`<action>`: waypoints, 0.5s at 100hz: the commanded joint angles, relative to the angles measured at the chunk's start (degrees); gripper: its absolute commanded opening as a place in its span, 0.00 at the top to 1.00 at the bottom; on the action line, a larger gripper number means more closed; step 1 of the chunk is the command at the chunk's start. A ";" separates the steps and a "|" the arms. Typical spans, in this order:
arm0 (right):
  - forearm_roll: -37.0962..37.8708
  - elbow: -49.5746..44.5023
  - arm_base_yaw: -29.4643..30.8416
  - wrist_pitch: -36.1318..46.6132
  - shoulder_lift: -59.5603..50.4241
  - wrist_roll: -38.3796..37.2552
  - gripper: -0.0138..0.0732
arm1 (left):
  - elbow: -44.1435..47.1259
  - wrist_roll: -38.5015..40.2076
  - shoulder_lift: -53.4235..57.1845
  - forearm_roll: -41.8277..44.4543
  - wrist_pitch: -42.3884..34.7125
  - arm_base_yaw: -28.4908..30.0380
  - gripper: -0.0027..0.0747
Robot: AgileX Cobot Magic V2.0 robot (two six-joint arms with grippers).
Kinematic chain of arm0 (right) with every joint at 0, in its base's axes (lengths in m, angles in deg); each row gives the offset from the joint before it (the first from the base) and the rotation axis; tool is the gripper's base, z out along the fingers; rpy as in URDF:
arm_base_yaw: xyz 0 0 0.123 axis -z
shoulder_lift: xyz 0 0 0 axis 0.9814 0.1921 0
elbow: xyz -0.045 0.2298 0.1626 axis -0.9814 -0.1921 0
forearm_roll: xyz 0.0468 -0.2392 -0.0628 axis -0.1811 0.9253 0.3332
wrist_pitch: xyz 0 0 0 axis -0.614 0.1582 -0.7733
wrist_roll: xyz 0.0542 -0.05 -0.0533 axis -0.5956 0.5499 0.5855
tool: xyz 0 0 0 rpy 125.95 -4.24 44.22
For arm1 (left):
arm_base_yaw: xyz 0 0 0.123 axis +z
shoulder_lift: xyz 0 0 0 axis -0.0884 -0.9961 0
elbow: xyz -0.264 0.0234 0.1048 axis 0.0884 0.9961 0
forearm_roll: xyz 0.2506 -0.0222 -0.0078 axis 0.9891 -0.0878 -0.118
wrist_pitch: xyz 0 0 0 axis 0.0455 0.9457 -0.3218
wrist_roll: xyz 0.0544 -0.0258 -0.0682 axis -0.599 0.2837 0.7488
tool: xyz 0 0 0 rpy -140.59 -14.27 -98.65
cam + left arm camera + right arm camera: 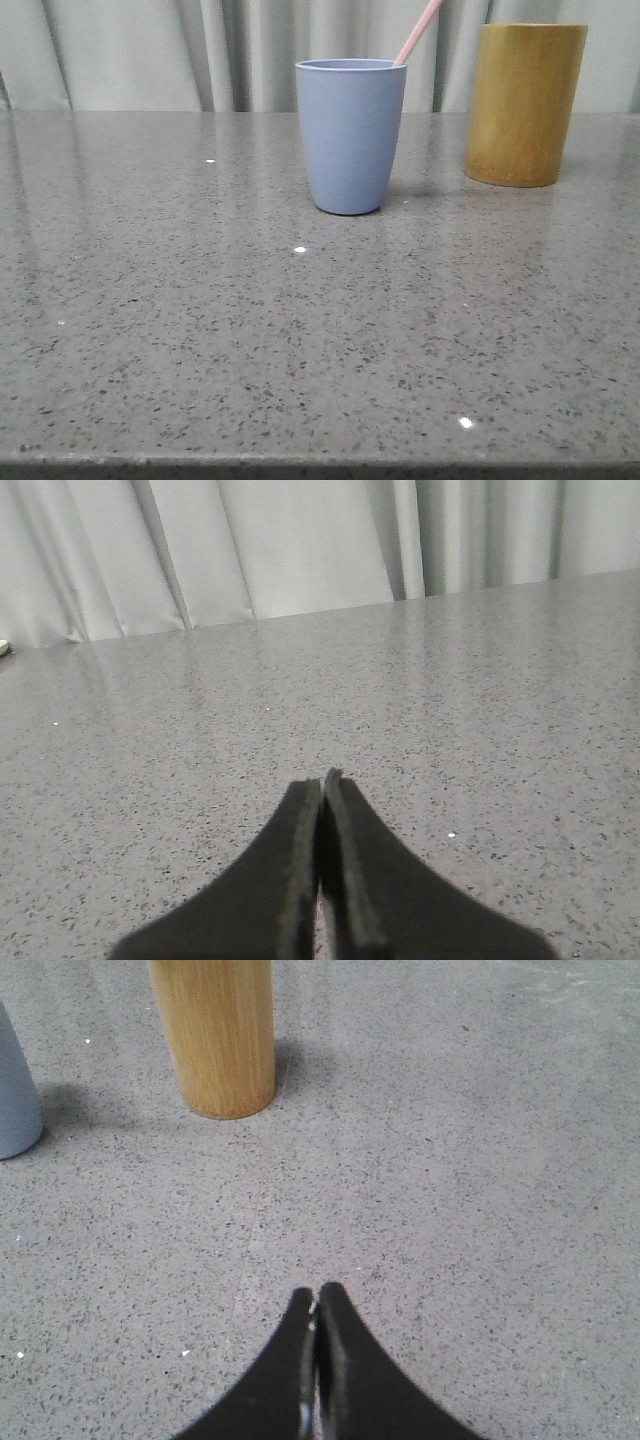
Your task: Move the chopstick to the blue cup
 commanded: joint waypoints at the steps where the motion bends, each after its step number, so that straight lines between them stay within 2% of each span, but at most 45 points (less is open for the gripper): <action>1: 0.94 1.09 0.32 3.95 0.51 0.12 0.92 | 0.63 0.22 1.92 0.10 -4.98 -0.04 0.99; 21: 1.62 -1.02 0.43 7.22 -0.24 1.28 0.92 | 0.63 0.22 1.92 0.10 -4.98 -0.04 0.99; 36: 0.47 -5.75 1.14 15.17 -3.88 1.28 0.92 | 0.63 0.22 1.92 0.10 -4.98 -0.04 0.99; 50: -1.57 -11.63 4.45 19.68 -7.91 1.72 0.92 | 0.63 0.22 1.92 0.10 -4.98 -0.04 0.99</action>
